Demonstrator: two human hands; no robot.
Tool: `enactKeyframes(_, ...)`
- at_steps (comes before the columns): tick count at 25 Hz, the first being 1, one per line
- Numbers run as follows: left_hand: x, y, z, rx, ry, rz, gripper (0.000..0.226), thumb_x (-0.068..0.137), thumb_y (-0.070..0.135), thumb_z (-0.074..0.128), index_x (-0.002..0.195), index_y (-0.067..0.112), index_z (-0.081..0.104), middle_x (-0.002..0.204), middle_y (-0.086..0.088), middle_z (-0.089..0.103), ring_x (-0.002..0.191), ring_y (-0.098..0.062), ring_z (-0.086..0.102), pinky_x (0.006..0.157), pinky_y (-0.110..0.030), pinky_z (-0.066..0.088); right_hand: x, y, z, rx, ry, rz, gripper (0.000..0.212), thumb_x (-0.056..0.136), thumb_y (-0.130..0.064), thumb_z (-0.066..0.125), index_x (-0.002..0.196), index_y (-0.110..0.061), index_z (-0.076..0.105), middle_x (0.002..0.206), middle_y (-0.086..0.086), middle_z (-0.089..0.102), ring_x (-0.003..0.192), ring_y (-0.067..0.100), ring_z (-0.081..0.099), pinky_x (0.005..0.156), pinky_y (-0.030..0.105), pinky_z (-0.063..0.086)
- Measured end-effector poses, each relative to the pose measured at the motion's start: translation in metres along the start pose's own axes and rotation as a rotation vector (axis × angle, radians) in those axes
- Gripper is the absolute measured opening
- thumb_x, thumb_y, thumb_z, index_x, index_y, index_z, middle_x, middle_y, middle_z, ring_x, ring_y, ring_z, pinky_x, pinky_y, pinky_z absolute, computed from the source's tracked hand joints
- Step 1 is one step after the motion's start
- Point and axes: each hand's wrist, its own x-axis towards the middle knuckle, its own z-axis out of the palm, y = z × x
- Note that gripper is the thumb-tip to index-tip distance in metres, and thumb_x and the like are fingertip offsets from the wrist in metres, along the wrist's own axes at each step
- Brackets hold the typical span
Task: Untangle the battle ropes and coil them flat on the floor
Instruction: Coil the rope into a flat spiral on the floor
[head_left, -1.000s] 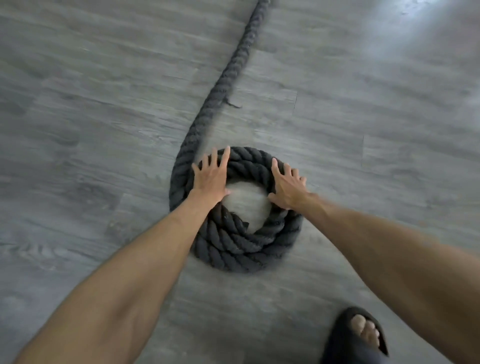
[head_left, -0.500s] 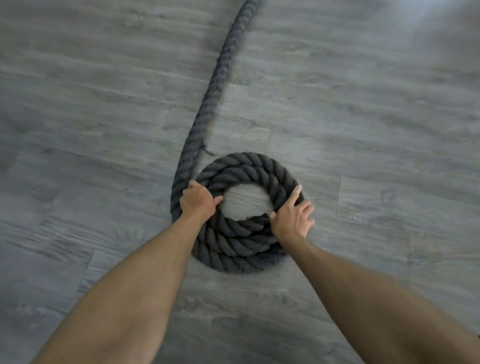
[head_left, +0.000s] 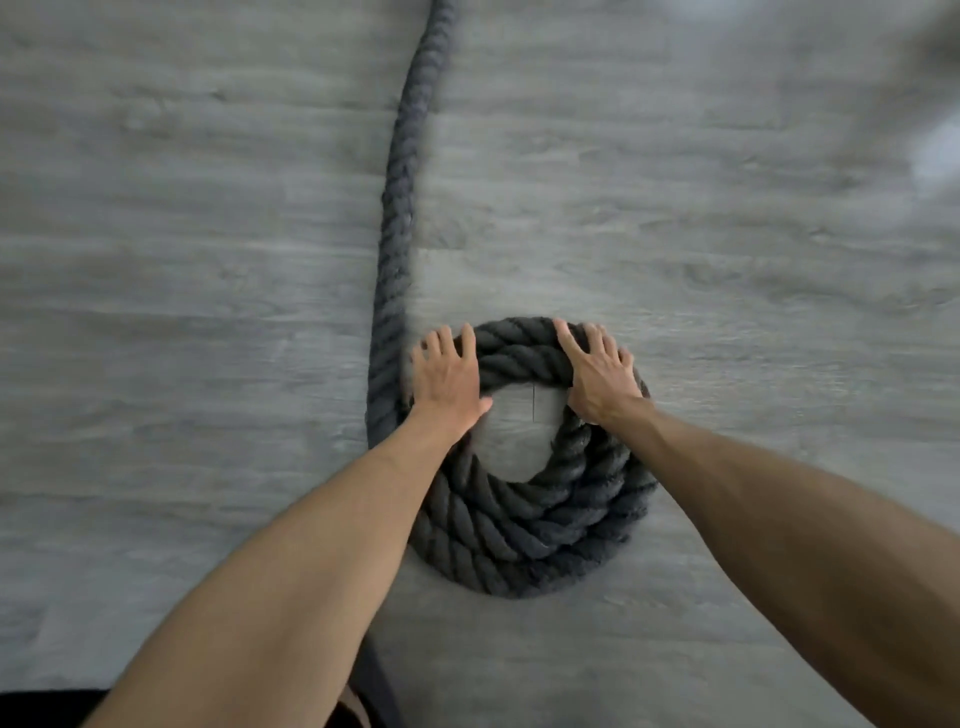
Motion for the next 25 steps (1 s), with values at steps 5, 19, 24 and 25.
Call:
enactKeyframes(5,0.082,0.016,-0.024,-0.112,-0.046,0.222,0.095,0.079,0.06,0.068,0.147,0.009,0.026,0.138,-0.018,0.039,0.122,-0.034,0.043,0.092,-0.047,0.043,0.055,-0.012,-0.022,-0.153,0.014,-0.069,0.102,0.086,-0.007,0.059,0.16,-0.029,-0.009,0.167,0.012,-0.003,0.154,0.033,-0.01,0.122,0.058,0.006)
enactKeyframes(19,0.184,-0.09,-0.047,-0.193,-0.287,0.09,0.106,0.083,0.055,0.068,0.154,0.012,0.002,0.126,-0.027,0.044,0.11,-0.038,0.052,0.084,-0.05,0.055,0.094,-0.103,-0.057,0.112,-0.078,0.743,0.119,0.084,-0.065,0.063,0.156,-0.023,-0.023,0.162,0.028,-0.012,0.151,0.043,-0.005,0.107,0.077,0.021)
enactKeyframes(24,0.196,-0.133,-0.06,-0.241,-0.195,-0.07,0.098,0.086,0.061,0.06,0.151,0.007,0.009,0.128,-0.025,0.047,0.115,-0.032,0.049,0.093,-0.041,0.046,0.143,-0.107,-0.073,0.136,-0.036,0.716,0.126,0.078,-0.062,0.07,0.158,-0.018,-0.016,0.159,0.033,-0.001,0.147,0.048,0.008,0.107,0.072,0.028)
enactKeyframes(25,0.198,-0.136,-0.059,-0.237,-0.183,-0.124,0.098,0.086,0.062,0.058,0.15,0.005,0.01,0.125,-0.024,0.049,0.112,-0.031,0.052,0.089,-0.04,0.048,0.159,-0.105,-0.077,0.105,-0.028,0.667,0.125,0.078,-0.06,0.071,0.157,-0.016,-0.015,0.158,0.034,0.001,0.145,0.049,0.011,0.105,0.071,0.029)
